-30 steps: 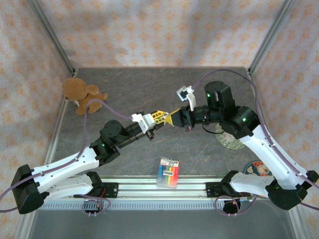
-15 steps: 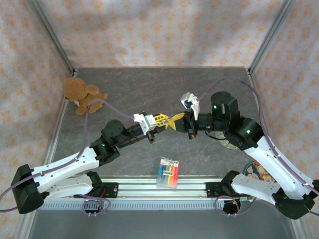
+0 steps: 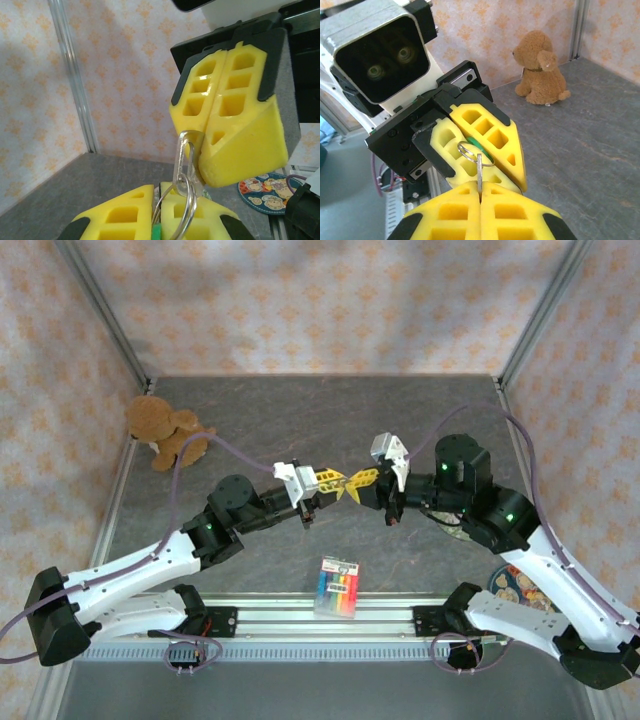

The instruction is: Remove the keys from the keyring

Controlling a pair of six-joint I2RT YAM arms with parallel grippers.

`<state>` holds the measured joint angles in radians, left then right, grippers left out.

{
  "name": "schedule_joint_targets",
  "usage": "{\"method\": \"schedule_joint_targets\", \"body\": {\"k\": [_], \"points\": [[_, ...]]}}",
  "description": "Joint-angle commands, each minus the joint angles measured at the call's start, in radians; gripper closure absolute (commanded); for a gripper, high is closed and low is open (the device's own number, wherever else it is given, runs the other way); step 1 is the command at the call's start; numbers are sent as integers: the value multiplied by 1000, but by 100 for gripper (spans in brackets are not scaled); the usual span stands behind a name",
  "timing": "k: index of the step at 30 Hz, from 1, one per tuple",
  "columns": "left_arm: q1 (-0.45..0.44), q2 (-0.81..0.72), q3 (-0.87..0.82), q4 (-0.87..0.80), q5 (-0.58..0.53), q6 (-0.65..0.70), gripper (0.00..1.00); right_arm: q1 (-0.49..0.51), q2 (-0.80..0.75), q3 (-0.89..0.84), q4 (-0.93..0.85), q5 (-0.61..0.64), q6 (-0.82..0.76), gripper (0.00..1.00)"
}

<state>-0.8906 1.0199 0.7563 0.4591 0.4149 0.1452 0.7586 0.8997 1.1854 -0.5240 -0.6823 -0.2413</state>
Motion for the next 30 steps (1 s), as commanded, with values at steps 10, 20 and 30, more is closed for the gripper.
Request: {"method": "schedule_joint_targets", "body": {"k": [10, 20, 30], "points": [[10, -15, 52, 36, -5, -59, 100, 103, -24, -30, -47, 161, -128, 100], [9, -15, 75, -40, 18, -39, 100, 194, 31, 18, -74, 275, -174, 100], [10, -16, 83, -86, 38, -32, 100, 262, 78, 39, -53, 364, -217, 100]]}}
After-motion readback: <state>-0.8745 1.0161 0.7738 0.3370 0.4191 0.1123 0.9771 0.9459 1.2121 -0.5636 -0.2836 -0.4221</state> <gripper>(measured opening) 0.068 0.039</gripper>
